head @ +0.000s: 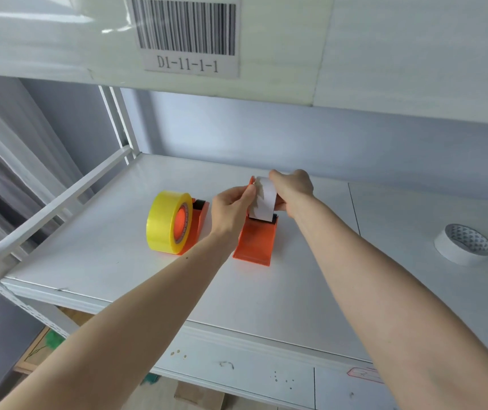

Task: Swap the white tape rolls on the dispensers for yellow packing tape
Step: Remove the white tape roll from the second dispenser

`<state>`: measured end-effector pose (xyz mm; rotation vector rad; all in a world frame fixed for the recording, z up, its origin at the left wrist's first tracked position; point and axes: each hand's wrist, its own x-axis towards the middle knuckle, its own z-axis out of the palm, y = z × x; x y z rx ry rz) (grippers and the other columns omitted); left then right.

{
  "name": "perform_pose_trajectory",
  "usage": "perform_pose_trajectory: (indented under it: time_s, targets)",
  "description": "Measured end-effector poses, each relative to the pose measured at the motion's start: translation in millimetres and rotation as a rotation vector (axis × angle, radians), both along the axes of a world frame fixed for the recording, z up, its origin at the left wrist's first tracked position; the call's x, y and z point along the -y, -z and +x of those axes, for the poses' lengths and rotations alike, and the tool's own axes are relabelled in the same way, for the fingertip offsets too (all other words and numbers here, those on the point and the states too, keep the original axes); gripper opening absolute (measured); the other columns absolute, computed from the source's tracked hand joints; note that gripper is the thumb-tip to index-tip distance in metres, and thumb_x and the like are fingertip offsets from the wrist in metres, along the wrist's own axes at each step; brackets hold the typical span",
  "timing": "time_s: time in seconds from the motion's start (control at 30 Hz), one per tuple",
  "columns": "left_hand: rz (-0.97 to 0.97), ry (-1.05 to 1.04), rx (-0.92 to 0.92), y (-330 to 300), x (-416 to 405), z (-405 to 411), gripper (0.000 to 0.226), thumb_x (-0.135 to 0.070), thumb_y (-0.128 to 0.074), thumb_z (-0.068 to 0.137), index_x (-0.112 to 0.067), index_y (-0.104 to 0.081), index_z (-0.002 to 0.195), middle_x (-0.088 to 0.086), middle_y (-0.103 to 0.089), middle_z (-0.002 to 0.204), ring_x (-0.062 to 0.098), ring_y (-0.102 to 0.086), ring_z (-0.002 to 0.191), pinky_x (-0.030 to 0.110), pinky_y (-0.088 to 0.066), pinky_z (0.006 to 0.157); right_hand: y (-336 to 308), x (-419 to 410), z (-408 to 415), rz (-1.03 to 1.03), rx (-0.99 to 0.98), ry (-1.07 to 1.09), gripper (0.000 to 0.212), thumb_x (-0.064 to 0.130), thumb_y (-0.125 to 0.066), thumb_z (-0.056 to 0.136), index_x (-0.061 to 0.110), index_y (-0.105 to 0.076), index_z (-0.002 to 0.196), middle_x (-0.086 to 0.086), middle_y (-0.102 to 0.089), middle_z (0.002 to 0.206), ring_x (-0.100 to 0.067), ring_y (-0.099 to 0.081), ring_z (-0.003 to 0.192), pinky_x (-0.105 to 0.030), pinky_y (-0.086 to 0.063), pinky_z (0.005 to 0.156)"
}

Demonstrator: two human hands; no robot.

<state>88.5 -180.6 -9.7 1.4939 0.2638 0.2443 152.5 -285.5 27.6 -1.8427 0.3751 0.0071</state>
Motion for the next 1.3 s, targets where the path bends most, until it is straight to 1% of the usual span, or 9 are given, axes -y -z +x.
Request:
perform_pose_trajectory:
  time_s: [0.17, 0.43, 0.6, 0.7, 0.83, 0.97, 1.07, 1.17, 1.3]
  targets:
    - [-0.142, -0.126, -0.051, 0.7, 1.4, 0.6, 0.015, -0.022, -0.071, 0.092, -0.022, -0.074, 0.077, -0.003, -0.073, 0.075, 0.018, -0.067, 0.079, 0.034, -0.056, 0.085, 2.5, 18.2, 3.6, -0.191, 0.04, 0.033, 0.032, 0.021, -0.05, 0.091, 0.015, -0.033, 0.065, 0.0, -0.04, 0.069, -0.028, -0.047, 0.072, -0.032, -0.041, 0.067]
    - [-0.093, -0.159, -0.107, -4.4, 12.2, -10.0, 0.012, -0.023, -0.069, 0.091, -0.026, -0.065, 0.081, -0.006, -0.068, 0.08, 0.009, -0.06, 0.074, 0.022, -0.04, 0.059, 7.2, 41.1, -4.9, -0.13, 0.045, 0.088, 0.028, 0.016, -0.048, 0.088, 0.013, -0.032, 0.065, -0.001, -0.042, 0.069, -0.02, -0.039, 0.057, -0.026, -0.031, 0.052]
    - [-0.051, -0.171, -0.103, -6.2, 17.9, -17.3, 0.004, -0.029, -0.069, 0.091, -0.027, -0.066, 0.091, -0.014, -0.064, 0.08, 0.001, -0.057, 0.071, 0.019, -0.037, 0.054, 11.2, 44.0, -14.5, -0.095, 0.031, 0.079, 0.034, 0.018, -0.05, 0.087, 0.015, -0.027, 0.063, -0.001, -0.037, 0.064, -0.019, -0.033, 0.052, -0.027, -0.026, 0.048]
    - [-0.039, -0.177, -0.098, -5.7, 18.8, -19.7, 0.016, -0.03, -0.069, 0.091, -0.024, -0.067, 0.106, -0.012, -0.068, 0.089, 0.0, -0.059, 0.075, 0.018, -0.038, 0.055, 11.1, 44.8, -21.7, -0.079, 0.031, 0.083, 0.035, 0.02, -0.051, 0.087, 0.016, -0.026, 0.063, -0.001, -0.036, 0.063, -0.019, -0.032, 0.052, -0.026, -0.027, 0.049]
    - [-0.031, -0.204, -0.081, -4.7, 17.8, -20.5, 0.049, -0.035, -0.07, 0.089, -0.019, -0.06, 0.135, -0.002, -0.067, 0.127, 0.015, -0.063, 0.106, 0.027, -0.046, 0.083, 11.1, 45.8, -30.1, -0.058, 0.028, 0.089, 0.038, 0.02, -0.052, 0.088, 0.017, -0.024, 0.062, 0.0, -0.034, 0.061, -0.019, -0.029, 0.051, -0.026, -0.025, 0.049]
    - [-0.055, -0.229, -0.04, -11.5, 19.2, -21.0, 0.066, -0.043, -0.065, 0.091, -0.025, -0.043, 0.15, -0.002, -0.046, 0.153, 0.018, -0.046, 0.138, 0.038, -0.036, 0.116, 8.4, 50.0, -35.7, -0.027, 0.03, 0.111, 0.04, 0.02, -0.052, 0.089, 0.016, -0.023, 0.061, 0.0, -0.032, 0.058, -0.019, -0.028, 0.049, -0.027, -0.022, 0.047]
    - [0.005, -0.23, 0.058, -23.4, 23.4, -20.0, 0.064, -0.044, -0.06, 0.093, -0.029, -0.039, 0.152, -0.008, -0.039, 0.157, 0.015, -0.042, 0.142, 0.04, -0.034, 0.118, 5.4, 55.1, -38.0, 0.001, 0.019, 0.136, 0.04, 0.022, -0.052, 0.089, 0.016, -0.024, 0.062, 0.0, -0.032, 0.059, -0.019, -0.027, 0.049, -0.026, -0.021, 0.046]
    - [0.073, -0.146, 0.177, -38.5, 34.9, -17.5, 0.054, -0.037, -0.055, 0.099, -0.026, -0.04, 0.151, -0.012, -0.039, 0.155, 0.008, -0.042, 0.136, 0.013, -0.04, 0.103, 1.2, 63.5, -42.1, 0.023, 0.002, 0.154, 0.04, 0.03, -0.054, 0.092, 0.015, -0.031, 0.062, 0.0, -0.038, 0.063, -0.021, -0.036, 0.054, -0.028, -0.025, 0.046]
    - [0.149, 0.019, 0.209, -52.2, 65.2, -11.8, 0.052, -0.037, -0.054, 0.1, -0.025, -0.044, 0.149, -0.008, -0.044, 0.155, 0.008, -0.04, 0.142, 0.026, -0.033, 0.114, -5.6, 82.6, -50.6, 0.109, -0.004, 0.171, 0.033, 0.04, -0.057, 0.092, 0.012, -0.049, 0.076, 0.0, -0.053, 0.076, -0.018, -0.051, 0.064, -0.028, -0.04, 0.058]
